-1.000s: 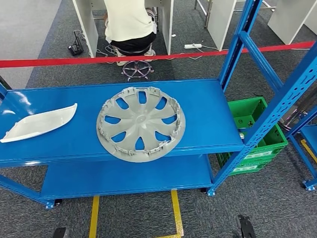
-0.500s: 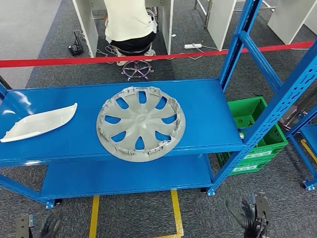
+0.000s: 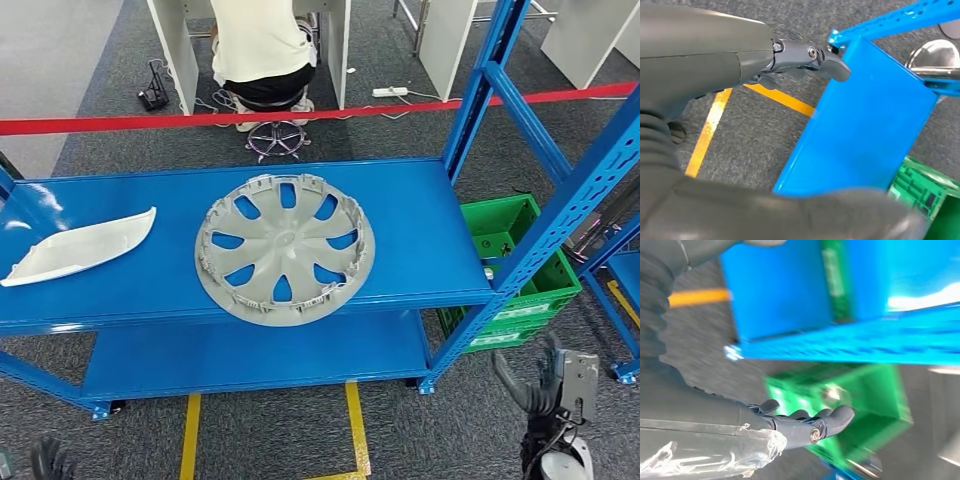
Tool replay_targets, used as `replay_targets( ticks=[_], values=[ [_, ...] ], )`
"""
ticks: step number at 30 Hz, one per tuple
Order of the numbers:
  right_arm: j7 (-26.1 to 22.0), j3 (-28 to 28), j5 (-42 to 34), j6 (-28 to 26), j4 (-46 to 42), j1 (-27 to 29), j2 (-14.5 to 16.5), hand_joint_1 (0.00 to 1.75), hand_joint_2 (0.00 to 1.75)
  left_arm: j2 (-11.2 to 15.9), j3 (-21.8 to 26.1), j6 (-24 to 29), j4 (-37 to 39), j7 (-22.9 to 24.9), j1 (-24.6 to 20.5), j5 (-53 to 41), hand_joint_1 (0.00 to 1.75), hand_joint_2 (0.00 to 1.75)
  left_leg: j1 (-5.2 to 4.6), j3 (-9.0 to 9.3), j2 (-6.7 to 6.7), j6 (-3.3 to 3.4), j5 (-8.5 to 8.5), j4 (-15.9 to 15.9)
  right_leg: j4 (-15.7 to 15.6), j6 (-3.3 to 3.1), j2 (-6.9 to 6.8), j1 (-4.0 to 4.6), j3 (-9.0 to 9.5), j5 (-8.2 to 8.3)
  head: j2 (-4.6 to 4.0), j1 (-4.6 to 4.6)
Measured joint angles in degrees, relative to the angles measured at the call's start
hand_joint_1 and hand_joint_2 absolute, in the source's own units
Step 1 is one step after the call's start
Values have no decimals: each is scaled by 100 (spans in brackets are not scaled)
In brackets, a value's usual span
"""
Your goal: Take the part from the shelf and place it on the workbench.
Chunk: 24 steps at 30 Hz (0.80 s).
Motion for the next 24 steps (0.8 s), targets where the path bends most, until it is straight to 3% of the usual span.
replay_targets(
  ticks=[7,14,18,24],
  values=[
    [-429,434,505,-590,-1022,-3,-15,0,175,-62,239,63,145,7,0,-319,0,175,0,-2,0,-1,1,0,0,-1,0,0,-4,1,0,0],
    [-743,1295,1194,-868,-1693,-104,-258,0,175,-54,360,89,536,-56,-17,-743,0,175,0,-6,0,-3,5,0,1,-1,0,0,-7,1,0,1],
    [-843,1894,1642,-907,-1893,-282,-437,0,175,-38,389,59,726,-126,-63,-977,0,0,0,-7,0,-3,8,0,1,-1,-1,0,-8,4,0,1],
    [-913,2847,2320,-845,-1980,-609,-654,0,175,3,397,-16,950,-244,-160,-1266,0,0,1,-11,-1,-4,16,0,1,-4,-2,1,-13,10,0,0]
  ],
)
